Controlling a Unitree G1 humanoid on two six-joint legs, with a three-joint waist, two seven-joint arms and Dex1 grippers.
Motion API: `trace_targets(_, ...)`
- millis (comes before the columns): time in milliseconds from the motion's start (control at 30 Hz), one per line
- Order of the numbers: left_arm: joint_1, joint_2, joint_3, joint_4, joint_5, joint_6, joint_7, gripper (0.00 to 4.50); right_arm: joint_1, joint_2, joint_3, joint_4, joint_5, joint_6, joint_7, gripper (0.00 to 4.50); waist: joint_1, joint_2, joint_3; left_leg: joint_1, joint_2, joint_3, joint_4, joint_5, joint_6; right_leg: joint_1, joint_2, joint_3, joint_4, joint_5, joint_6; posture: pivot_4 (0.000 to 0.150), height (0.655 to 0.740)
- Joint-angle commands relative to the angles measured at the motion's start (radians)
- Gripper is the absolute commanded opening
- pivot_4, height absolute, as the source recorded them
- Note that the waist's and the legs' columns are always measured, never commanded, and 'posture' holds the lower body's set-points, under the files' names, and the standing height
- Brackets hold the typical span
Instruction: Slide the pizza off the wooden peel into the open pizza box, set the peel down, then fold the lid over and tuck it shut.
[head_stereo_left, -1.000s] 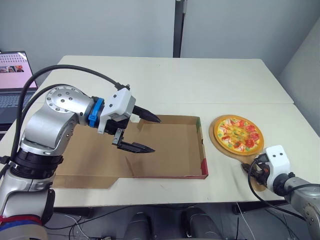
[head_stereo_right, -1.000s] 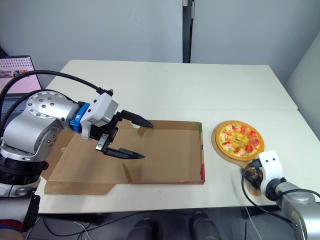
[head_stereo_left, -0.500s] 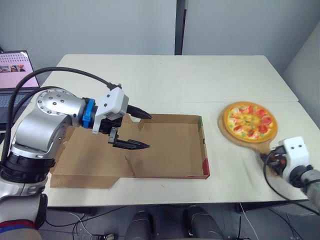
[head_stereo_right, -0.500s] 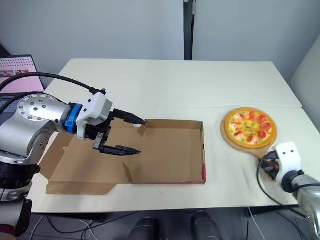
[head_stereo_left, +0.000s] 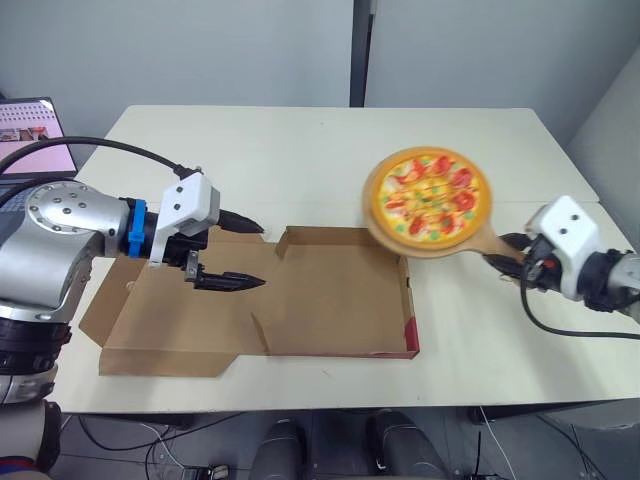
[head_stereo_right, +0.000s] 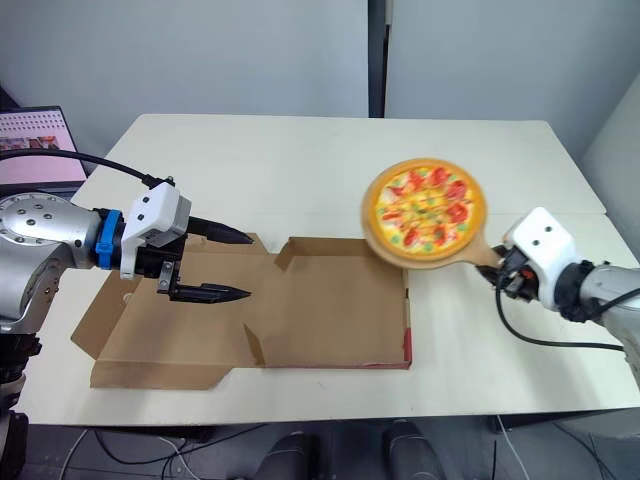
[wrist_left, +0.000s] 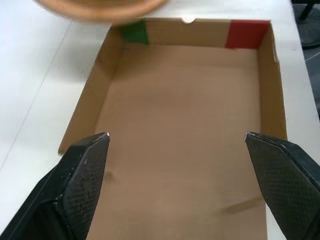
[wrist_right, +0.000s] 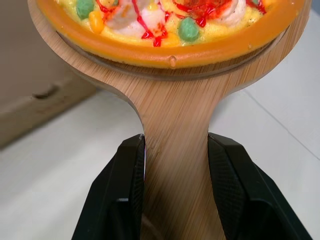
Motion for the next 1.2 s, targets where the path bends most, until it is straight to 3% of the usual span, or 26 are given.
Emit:
trace_targets(33,0.018,0.01,0.042,-0.046,-0.028,0.008,0.005,4.5,-0.086,-0.017,0.061,-0.046,-0.053,-0.047,-0.008,1.55,0.003,0.0,0.0,0.0,0.0,0.0,0.0,0.0,0.0,0.0,0.0,0.0,0.0,0.0,0.0,0.15,0.7325)
trace_targets(300,0.052,0.021,0.06,-0.068,-0.041,0.011,0.006,4.5,-0.156,-0.011,0.217,-0.047,-0.149,-0.078,0.013,1.55,0.014,0.0,0.0,-0.001,0.0,0.0,0.0,0.0,0.0,-0.001,0.0,0.0,0.0,0.0,0.0,0.15,0.7325)
trace_targets(700,0.055,0.031,0.066,-0.05,-0.026,-0.007,0.006,4.5,-0.213,-0.019,0.325,0.008,-0.307,-0.201,0.061,1.55,0.013,0.0,0.0,0.0,0.0,0.0,0.0,0.0,0.0,-0.001,0.0,-0.001,0.001,0.0,0.0,0.15,0.7325)
trace_targets(1033,0.053,0.024,0.06,-0.055,-0.023,-0.012,0.011,4.5,-0.235,-0.034,0.291,0.08,-0.412,-0.302,0.077,1.55,0.012,0.0,0.0,0.0,0.0,0.0,0.0,0.0,0.0,-0.001,0.0,0.0,0.001,0.0,0.0,0.15,0.7325)
trace_targets(1200,0.037,0.016,0.05,-0.047,-0.017,-0.016,0.014,4.5,-0.251,-0.092,0.18,0.161,-0.406,-0.378,0.098,1.55,0.013,0.0,0.0,0.0,0.0,0.001,0.001,0.0,0.0,-0.001,0.0,0.0,0.002,0.0,0.0,0.15,0.7325)
